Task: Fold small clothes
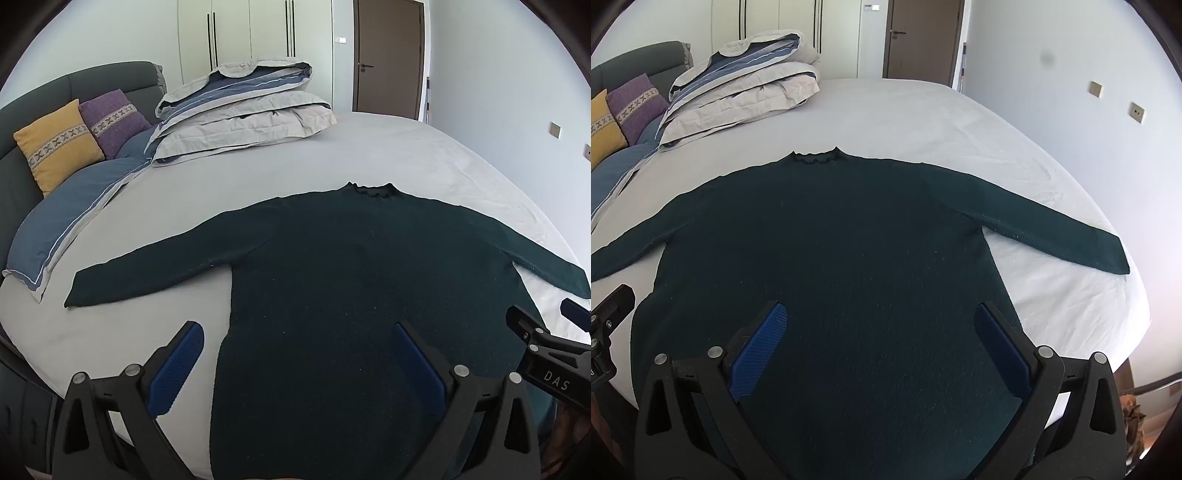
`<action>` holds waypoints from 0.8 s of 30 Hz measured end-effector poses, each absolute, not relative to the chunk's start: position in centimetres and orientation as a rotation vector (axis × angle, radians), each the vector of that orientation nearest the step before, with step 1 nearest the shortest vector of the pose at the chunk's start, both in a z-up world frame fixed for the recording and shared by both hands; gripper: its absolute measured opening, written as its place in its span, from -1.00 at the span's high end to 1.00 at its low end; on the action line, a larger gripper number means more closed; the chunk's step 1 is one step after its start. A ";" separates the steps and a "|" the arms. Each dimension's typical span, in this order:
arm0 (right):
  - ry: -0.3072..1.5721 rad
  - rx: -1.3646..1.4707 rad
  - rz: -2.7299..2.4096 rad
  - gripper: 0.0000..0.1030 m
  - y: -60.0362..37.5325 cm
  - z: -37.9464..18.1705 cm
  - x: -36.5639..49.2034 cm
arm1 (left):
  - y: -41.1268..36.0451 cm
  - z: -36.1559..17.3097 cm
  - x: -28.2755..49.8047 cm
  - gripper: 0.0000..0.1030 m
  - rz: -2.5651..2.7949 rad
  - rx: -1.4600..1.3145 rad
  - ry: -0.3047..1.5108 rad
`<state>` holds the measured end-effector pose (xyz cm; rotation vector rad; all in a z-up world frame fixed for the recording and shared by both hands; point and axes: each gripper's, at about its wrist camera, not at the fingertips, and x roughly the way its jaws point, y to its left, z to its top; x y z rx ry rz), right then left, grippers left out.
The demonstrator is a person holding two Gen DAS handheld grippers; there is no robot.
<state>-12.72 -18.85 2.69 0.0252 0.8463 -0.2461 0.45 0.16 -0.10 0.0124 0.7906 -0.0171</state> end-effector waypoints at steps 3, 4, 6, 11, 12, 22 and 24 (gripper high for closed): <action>0.841 0.025 -0.245 -1.00 -18.8 2.7 -12.7 | 0.3 -0.1 -0.3 -1.00 -0.019 0.018 0.785; 0.841 0.026 -0.245 -1.00 -18.8 2.7 -12.7 | -0.2 -0.1 -0.4 -1.00 -0.010 0.027 0.778; 0.839 0.028 -0.244 -1.00 -18.9 2.7 -12.7 | -0.3 -0.1 -0.5 -1.00 -0.008 0.035 0.773; 0.839 0.026 -0.245 -1.00 -18.7 2.8 -12.8 | -0.2 -0.1 -0.8 -1.00 -0.009 0.034 0.771; 0.840 0.024 -0.244 -1.00 -18.6 2.6 -12.9 | -0.3 0.0 -0.3 -1.00 -0.005 0.029 0.772; 0.842 0.024 -0.245 -1.00 -18.6 2.3 -12.9 | 0.0 0.0 -0.5 -1.00 -0.003 0.024 0.772; 0.842 0.025 -0.244 -1.00 -18.6 2.3 -12.9 | 0.0 0.0 -0.5 -1.00 -0.004 0.025 0.771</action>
